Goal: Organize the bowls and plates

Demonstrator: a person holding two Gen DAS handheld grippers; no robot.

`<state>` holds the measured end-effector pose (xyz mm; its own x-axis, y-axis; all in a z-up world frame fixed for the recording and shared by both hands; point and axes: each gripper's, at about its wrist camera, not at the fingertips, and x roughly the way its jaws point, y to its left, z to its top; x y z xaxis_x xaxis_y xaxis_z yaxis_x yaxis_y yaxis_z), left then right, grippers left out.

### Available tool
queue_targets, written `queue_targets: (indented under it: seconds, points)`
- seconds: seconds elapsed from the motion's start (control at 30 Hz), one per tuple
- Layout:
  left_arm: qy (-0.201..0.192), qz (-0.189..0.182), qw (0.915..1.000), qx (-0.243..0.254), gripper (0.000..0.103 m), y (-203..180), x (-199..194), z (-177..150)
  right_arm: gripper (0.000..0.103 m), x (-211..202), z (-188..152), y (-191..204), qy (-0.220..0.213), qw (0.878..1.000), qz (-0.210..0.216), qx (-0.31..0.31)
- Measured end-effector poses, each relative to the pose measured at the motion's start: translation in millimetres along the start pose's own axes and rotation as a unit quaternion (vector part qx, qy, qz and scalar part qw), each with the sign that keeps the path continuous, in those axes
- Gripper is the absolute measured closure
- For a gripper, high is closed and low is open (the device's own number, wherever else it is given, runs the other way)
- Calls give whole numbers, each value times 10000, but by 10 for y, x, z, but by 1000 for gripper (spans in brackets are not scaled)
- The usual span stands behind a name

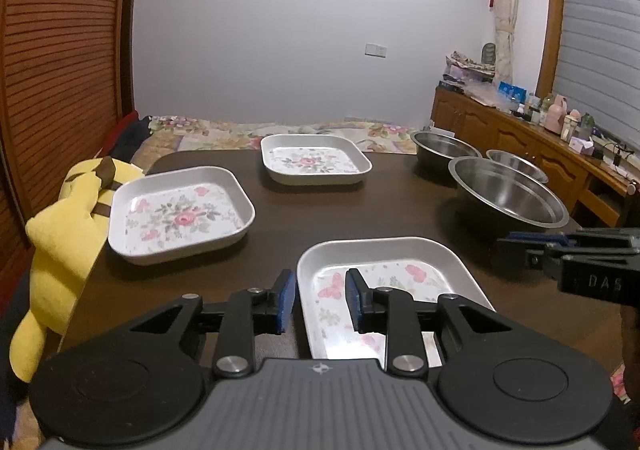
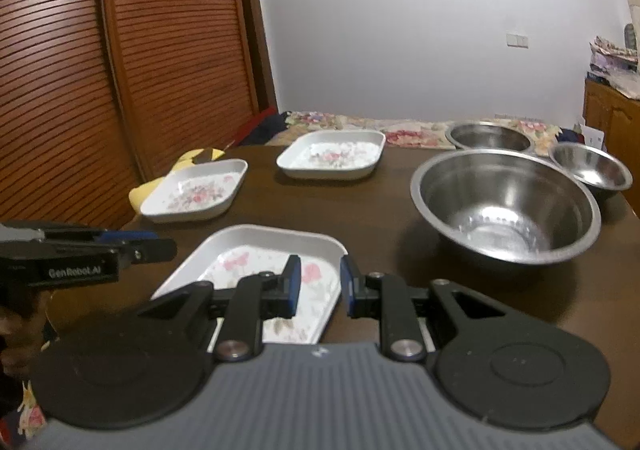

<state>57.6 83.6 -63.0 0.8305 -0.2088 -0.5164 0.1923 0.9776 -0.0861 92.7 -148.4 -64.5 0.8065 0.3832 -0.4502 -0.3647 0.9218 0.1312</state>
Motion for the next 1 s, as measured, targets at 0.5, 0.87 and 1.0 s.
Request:
queue_targets:
  seconds: [0.5, 0.87, 1.0]
  points:
    - [-53, 234, 9997, -63, 68, 378, 170, 301, 79, 411, 452, 307, -19, 9980, 471, -416]
    - [-43, 311, 9994, -135, 60, 879, 386, 541, 62, 877, 762, 595, 199, 9961, 619, -595]
    - [-5, 361, 9992, -162, 60, 1106, 463, 552, 62, 1098, 826, 730, 361, 9946, 659, -710]
